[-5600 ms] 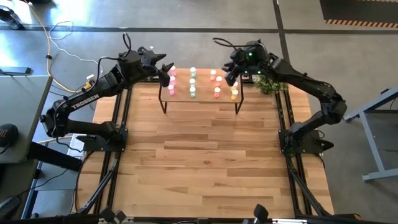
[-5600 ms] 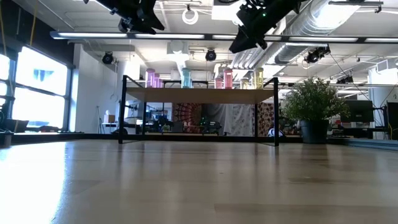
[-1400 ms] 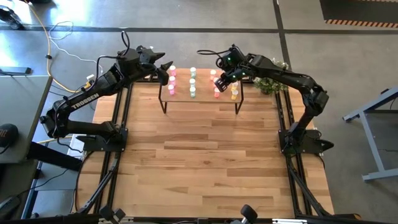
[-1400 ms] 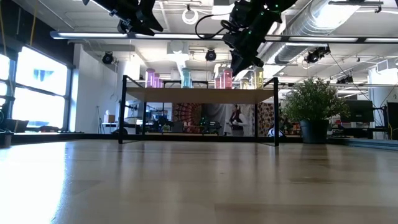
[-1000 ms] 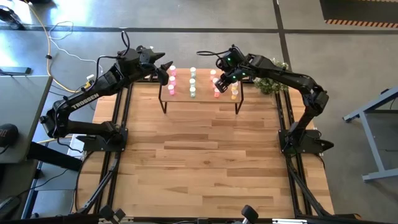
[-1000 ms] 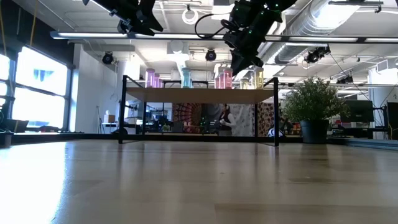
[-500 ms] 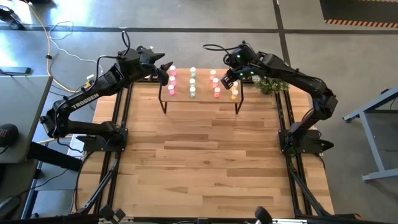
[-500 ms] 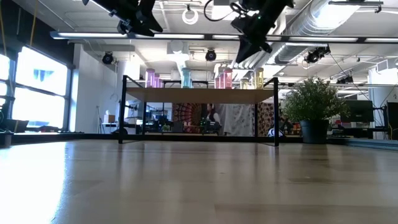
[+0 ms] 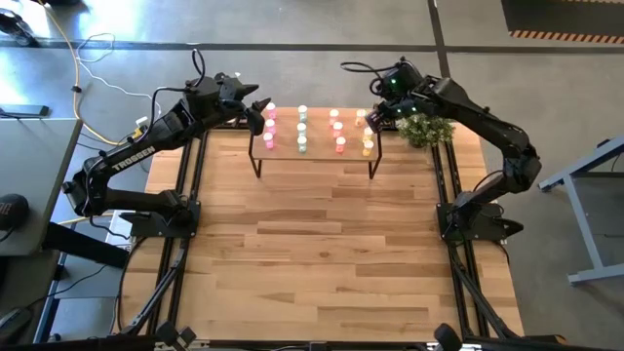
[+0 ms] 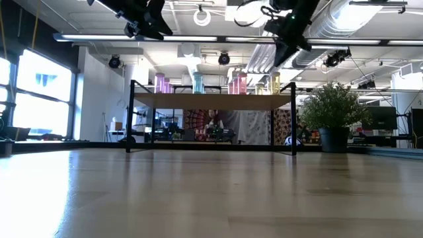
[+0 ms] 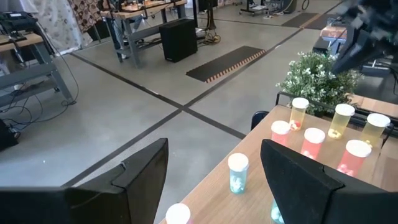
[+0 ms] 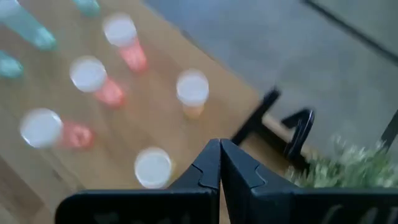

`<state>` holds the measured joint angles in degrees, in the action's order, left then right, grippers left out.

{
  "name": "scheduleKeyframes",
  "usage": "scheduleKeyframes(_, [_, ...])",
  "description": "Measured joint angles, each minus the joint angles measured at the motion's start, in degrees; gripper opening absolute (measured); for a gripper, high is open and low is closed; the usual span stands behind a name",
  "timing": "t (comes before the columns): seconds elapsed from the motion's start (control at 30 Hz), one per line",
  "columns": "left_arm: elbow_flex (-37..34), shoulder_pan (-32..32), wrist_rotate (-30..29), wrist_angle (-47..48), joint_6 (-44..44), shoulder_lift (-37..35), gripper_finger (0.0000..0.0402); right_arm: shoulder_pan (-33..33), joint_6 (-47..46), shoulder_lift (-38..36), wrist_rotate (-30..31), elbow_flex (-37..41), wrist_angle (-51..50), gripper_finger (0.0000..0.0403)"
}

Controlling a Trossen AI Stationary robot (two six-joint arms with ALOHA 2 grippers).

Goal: Pick and place medicine bottles onto shelf by color
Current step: Adjust the pill bottles on the shelf

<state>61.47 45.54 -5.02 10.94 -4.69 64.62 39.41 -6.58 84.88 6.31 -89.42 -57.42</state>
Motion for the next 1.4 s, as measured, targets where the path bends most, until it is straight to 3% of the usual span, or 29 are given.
scheduleKeyframes(0.17, [0.0, 0.0, -0.1, 0.0, 0.0, 0.0, 0.0245, 1.9, -2.0, -3.8, -3.2, 8.6, 2.7, 0.0])
scheduleKeyframes(0.37, [0.0, 0.0, -0.1, 0.0, 0.0, 0.0, 0.0245, 4.2, -0.1, -7.3, -10.7, 11.6, 2.4, 0.0])
scheduleKeyframes(0.53, [0.0, 0.0, -0.1, 0.0, 0.0, 0.0, 0.0245, 7.4, 6.8, -7.8, -21.6, 11.6, 2.1, 0.0])
scheduleKeyframes(0.83, [0.0, 0.0, -0.1, 0.0, 0.0, 0.0, 0.0245, 10.5, 22.2, -5.5, -29.7, 11.6, -0.5, 0.0])
scheduleKeyframes(1.07, [0.0, 0.0, -0.1, 0.0, 0.0, 0.0, 0.0245, 10.6, 33.4, -2.0, -33.8, 11.6, -1.7, 0.0])
scheduleKeyframes(1.4, [0.0, 0.0, -0.3, 0.0, 0.0, 0.0, 0.0245, 10.4, 39.2, 0.7, -34.1, 11.6, -1.5, 0.0])
